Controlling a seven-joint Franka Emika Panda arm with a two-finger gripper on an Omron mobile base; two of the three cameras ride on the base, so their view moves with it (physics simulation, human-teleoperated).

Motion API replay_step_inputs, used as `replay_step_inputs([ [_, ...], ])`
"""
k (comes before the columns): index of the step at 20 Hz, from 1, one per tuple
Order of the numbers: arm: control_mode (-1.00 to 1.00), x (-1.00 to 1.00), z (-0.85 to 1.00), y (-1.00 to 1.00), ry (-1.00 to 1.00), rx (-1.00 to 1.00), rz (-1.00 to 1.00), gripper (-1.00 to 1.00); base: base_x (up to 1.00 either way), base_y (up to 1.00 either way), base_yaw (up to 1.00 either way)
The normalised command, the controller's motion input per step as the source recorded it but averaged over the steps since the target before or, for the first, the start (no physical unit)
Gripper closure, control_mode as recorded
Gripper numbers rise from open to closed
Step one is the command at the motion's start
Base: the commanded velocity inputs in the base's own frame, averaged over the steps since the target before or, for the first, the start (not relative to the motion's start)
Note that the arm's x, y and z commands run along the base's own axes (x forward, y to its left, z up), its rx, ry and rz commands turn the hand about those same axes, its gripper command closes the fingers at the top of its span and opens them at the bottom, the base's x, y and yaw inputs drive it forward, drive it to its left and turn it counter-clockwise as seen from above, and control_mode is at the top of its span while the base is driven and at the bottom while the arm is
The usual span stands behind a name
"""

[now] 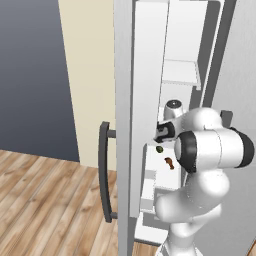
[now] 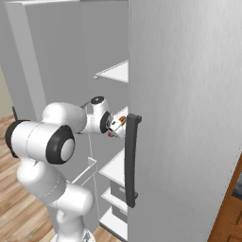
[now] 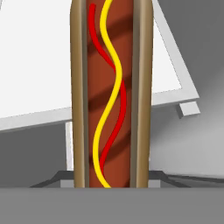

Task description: Store the hot dog in the freezer for long-term storage. Close the freezer door after placing the cooked food.

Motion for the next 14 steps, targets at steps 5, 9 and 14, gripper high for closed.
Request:
replay_step_inputs([
  [5, -1.0, 0.38, -0.01, -0.07, 0.02, 0.0, 0.0, 1.0, 0.0, 0.0, 0.0],
  [9, -1.0, 0.42, -0.05, -0.12, 0.06, 0.0, 0.0, 1.0, 0.0, 0.0, 0.0],
  [14, -1.0, 0.42, -0.05, -0.07, 0.06, 0.0, 0.0, 1.0, 0.0, 0.0, 0.0],
])
